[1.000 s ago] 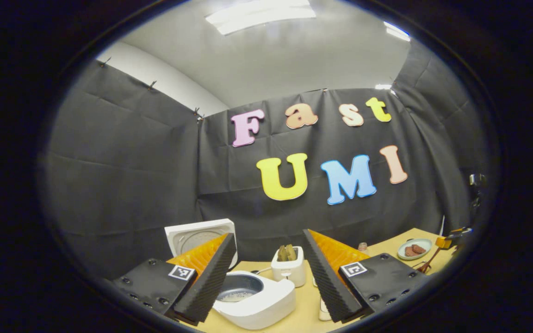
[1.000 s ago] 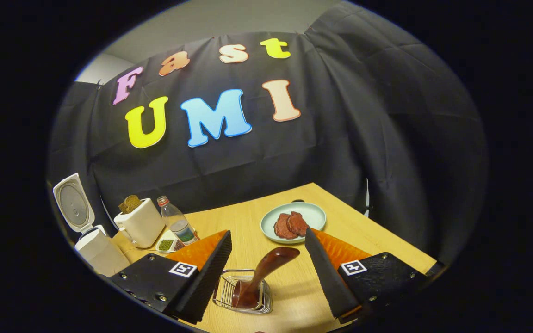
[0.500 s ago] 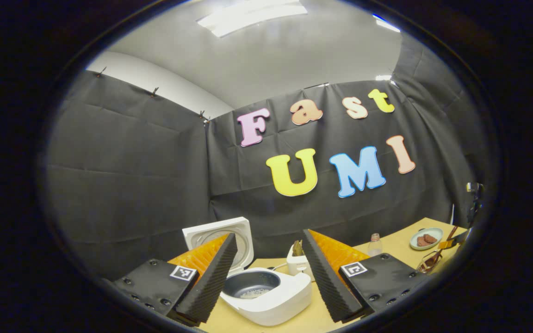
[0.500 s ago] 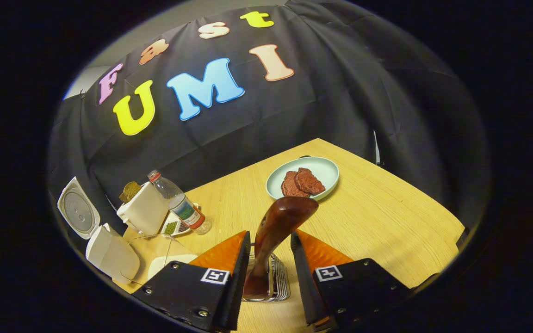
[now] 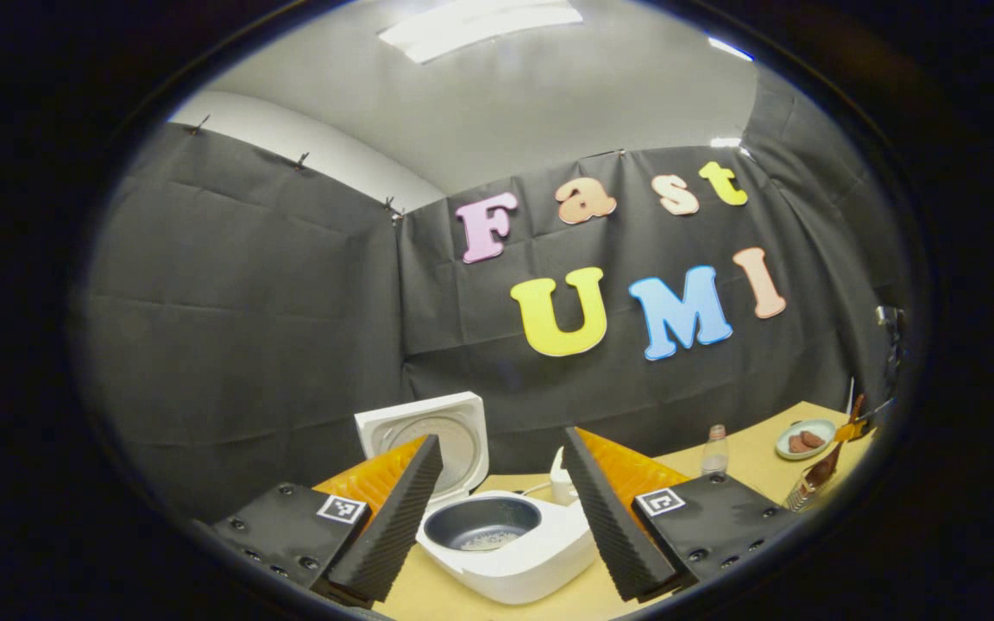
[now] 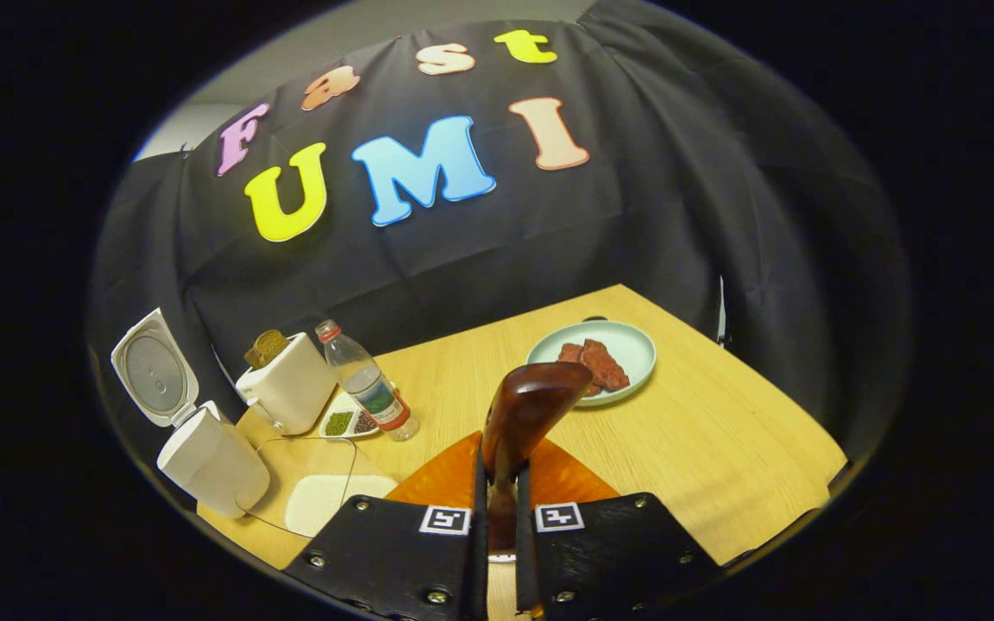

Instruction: Close the left gripper, press the button to open the rice cooker; take a wooden spoon from the chopstick holder with the right hand, scoop a spoonful of rice and pour it into the rice cooker, then put the wooden spoon back into the chopstick holder.

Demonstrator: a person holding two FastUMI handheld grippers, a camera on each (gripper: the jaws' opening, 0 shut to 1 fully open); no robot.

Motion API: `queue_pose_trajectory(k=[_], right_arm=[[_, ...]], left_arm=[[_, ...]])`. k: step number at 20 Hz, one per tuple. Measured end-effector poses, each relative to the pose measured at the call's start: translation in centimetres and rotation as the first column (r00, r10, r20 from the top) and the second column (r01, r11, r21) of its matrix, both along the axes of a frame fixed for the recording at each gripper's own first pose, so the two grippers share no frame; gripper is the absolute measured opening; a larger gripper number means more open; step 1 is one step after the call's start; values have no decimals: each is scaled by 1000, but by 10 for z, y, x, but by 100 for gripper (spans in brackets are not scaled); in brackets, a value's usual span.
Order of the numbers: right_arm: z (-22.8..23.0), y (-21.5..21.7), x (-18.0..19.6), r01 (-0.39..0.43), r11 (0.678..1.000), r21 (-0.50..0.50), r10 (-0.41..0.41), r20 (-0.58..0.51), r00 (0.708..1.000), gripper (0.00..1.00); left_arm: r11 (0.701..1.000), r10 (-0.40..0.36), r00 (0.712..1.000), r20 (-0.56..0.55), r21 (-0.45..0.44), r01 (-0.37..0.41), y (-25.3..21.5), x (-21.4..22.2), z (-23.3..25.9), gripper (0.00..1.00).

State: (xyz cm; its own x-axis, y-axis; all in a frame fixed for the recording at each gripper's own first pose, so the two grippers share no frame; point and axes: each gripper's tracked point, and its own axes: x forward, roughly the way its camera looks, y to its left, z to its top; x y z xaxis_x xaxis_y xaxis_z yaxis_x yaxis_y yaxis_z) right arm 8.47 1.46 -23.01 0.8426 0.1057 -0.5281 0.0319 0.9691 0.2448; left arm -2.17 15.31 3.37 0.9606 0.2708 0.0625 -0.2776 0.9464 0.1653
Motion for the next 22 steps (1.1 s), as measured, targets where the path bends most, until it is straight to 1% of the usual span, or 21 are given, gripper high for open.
queue_pose_trajectory(k=[4, 6, 7, 8, 9, 10, 11, 12, 13, 14, 15, 17, 18, 20, 22], right_arm=[[52, 17, 11, -31, 999, -21, 33, 98, 995, 13], [70, 31, 16, -41, 999, -11, 42, 130, 991, 13], [76, 38, 18, -44, 999, -1, 44, 143, 989, 13], [80, 47, 20, -52, 999, 9, 50, 148, 988, 13], [82, 57, 20, -61, 998, 16, 58, 152, 987, 13], [83, 67, 22, -70, 997, 20, 66, 155, 986, 13], [82, 77, 22, -83, 996, 24, 78, 155, 985, 13], [80, 87, 22, -94, 995, 25, 89, 154, 984, 13], [78, 98, 21, -108, 994, 30, 102, 151, 983, 13], [74, 110, 21, -122, 992, 35, 115, 147, 982, 13], [69, 119, 19, -131, 990, 43, 124, 140, 982, 13], [59, 137, 18, -146, 988, 46, 139, 128, 982, 13], [53, 145, 18, -151, 988, 43, 145, 121, 982, 13], [40, 159, 19, -165, 986, 19, 162, 110, 981, 13], [26, 170, 21, -179, 983, -30, 181, 102, 978, 13]], left_arm=[[999, 7, 1000, 10, -53, -6, 21, -1, -9, 94], [998, 11, 1000, 10, -68, -11, 33, -3, -14, 94], [997, 13, 1000, 10, -73, -12, 38, -4, -17, 94], [997, 15, 1000, 8, -78, -14, 45, -4, -19, 97], [996, 16, 1000, 3, -83, -16, 51, -5, -22, 97], [996, 17, 1000, -2, -89, -17, 57, -6, -25, 94], [995, 18, 1000, -5, -95, -19, 63, -8, -28, 94], [995, 21, 1000, -8, -100, -21, 69, -9, -29, 98], [995, 22, 1000, -9, -100, -23, 75, -10, -30, 98], [995, 27, 1000, -12, -98, -28, 82, -12, -31, 95], [995, 29, 999, -14, -95, -31, 89, -13, -32, 98], [995, 37, 999, -17, -91, -38, 103, -14, -34, 98], [995, 40, 999, -19, -91, -41, 109, -15, -36, 94], [994, 49, 998, -25, -97, -51, 122, -19, -40, 94], [994, 56, 998, -34, -94, -59, 132, -21, -44, 94]])
